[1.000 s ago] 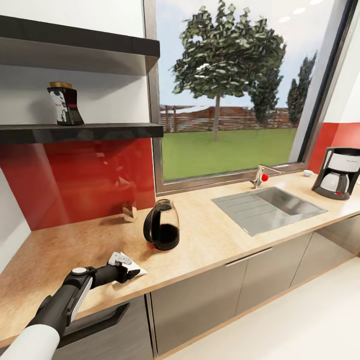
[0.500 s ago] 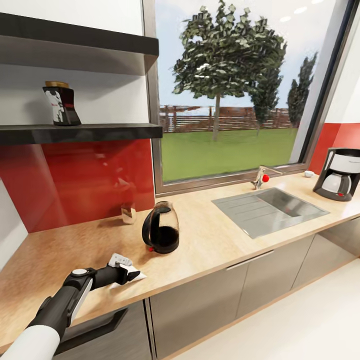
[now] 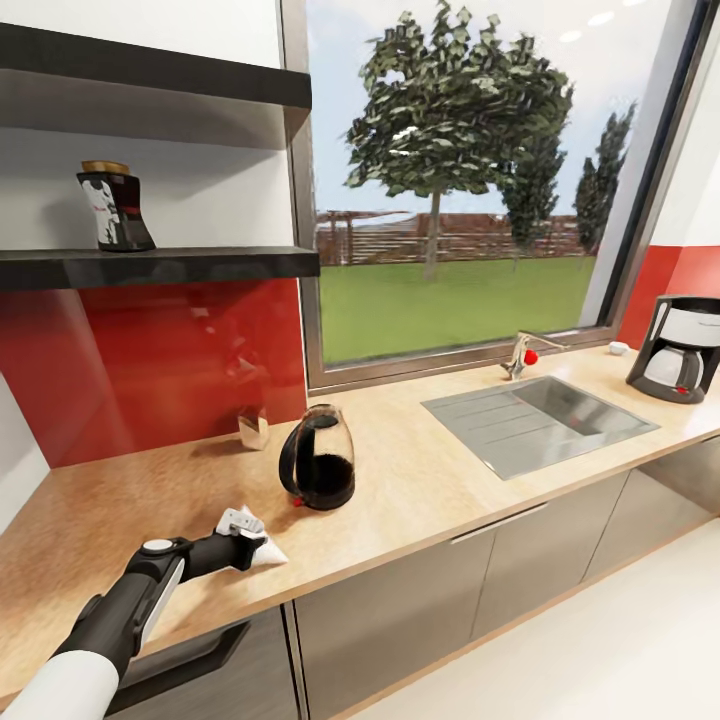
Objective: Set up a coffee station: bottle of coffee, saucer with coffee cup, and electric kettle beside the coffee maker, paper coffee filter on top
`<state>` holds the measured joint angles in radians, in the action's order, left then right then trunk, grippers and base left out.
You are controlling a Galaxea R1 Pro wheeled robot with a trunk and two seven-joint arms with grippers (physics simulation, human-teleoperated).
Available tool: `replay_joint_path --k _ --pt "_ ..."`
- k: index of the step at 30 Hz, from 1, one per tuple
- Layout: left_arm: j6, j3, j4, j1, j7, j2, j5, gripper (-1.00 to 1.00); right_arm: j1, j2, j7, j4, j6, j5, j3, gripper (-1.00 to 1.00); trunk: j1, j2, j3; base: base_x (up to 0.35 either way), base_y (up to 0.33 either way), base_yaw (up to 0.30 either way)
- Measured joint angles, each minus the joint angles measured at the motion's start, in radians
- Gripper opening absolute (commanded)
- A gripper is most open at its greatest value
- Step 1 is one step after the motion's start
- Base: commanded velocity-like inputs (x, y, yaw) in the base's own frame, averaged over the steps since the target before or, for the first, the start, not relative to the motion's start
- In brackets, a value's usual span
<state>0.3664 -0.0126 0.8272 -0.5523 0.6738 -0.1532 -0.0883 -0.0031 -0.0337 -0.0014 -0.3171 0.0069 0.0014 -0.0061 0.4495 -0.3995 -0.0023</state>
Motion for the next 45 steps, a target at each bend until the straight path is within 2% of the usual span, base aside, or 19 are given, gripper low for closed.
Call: replay_joint_path --k 7,34,38,45 --pt "0.0 -0.002 -0.007 0.0 0.0 0.0 0.008 -1.0 0.0 0.0 0.0 0.0 0.0 0.0 0.0 1.0 0.0 0.0 0.0 0.0 0.0 0.0" --pt "-0.003 0.001 0.009 0.0 0.005 0.0 -0.005 -1.0 0.0 0.0 0.0 0.0 0.0 0.0 -0.001 1.0 0.0 0.0 0.0 0.0 0.0 0.0" --pt "0.002 0.001 0.03 -0.002 0.01 0.001 -0.003 -1.0 0.0 0.0 0.0 0.0 0.0 0.0 -0.001 1.0 0.0 0.0 0.0 0.0 0.0 0.0" --pt "0.027 -0.002 0.144 -0.007 0.022 0.003 0.001 -1.0 0.0 -0.006 -0.001 0.0 0.0 0.0 -0.001 1.0 0.0 0.0 0.0 0.0 0.0 0.0"
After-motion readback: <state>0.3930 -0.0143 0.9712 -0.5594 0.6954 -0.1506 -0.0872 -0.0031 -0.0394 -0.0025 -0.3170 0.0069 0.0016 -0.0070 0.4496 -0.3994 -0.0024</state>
